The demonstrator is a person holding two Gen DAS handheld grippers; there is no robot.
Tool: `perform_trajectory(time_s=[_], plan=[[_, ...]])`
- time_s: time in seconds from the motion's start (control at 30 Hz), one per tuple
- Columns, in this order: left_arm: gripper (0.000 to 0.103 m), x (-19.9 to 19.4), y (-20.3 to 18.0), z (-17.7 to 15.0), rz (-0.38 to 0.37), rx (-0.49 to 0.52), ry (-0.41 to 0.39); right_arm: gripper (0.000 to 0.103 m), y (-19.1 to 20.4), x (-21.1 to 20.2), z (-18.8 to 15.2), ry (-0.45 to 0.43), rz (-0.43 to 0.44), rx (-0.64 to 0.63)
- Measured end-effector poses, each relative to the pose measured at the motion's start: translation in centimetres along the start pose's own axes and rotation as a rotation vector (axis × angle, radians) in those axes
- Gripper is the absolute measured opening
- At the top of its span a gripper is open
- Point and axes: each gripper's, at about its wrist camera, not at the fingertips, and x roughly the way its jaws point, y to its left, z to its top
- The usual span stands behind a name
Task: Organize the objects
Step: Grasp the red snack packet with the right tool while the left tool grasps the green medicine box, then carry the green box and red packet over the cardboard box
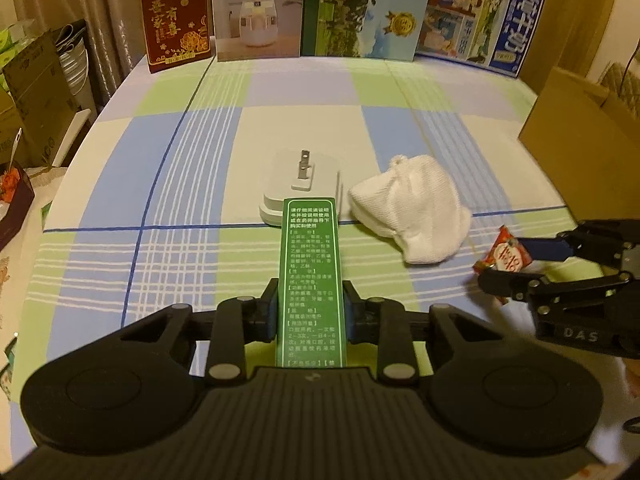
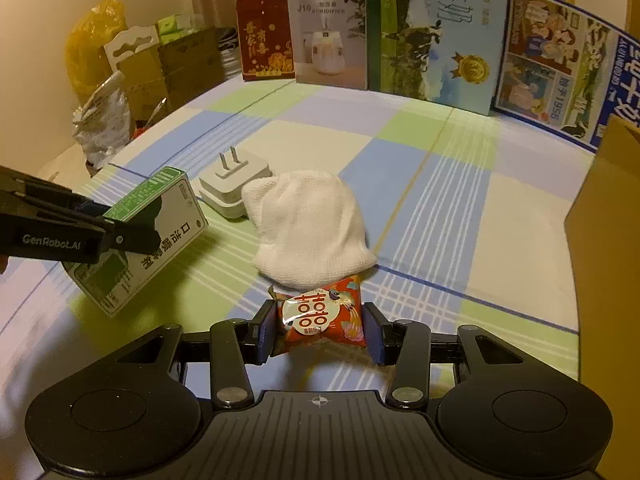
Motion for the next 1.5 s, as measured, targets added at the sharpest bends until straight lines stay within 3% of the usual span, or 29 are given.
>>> perform_trajectory(time_s=[0.27,0.37,0.53,0.7,1.07,1.5], plan=[[0.025,-3.2,-2.0,-1.6,-0.019,0.021,-0.045,0.042,0.6,-4.3,-1.7,-0.024,-0.024,0.051],[0.025,-4.7,-2.4,-2.5,-0.020,-0.015,-0.058,0.042,0.7,-6.6,-2.5,-0.046,-0.039,0.104],[0.025,-8.6,-4.0,-4.4,-0.005,-0.035,-0.098,0.042,1.3,-11.0,-4.3,-0.083,-0.045,0.154],[0.025,-12.7,-6.0,-6.0,-0.043,-0.067,-0.132,0.042,1.9,-15.9,-5.5,-0.123,-0.058,0.188],[0.025,-19.6,-11.7,-7.8,-0.107,-0.041,-0.197,0.042,1.3,-25.5,-8.4,-0.194,-0.177,0.257],[0.025,-23.4,-18.7,-8.1,-0.158,0.045,-0.229,0.042,-2.8,-33.2,-12.5,-0.235,-0.309,0.325]])
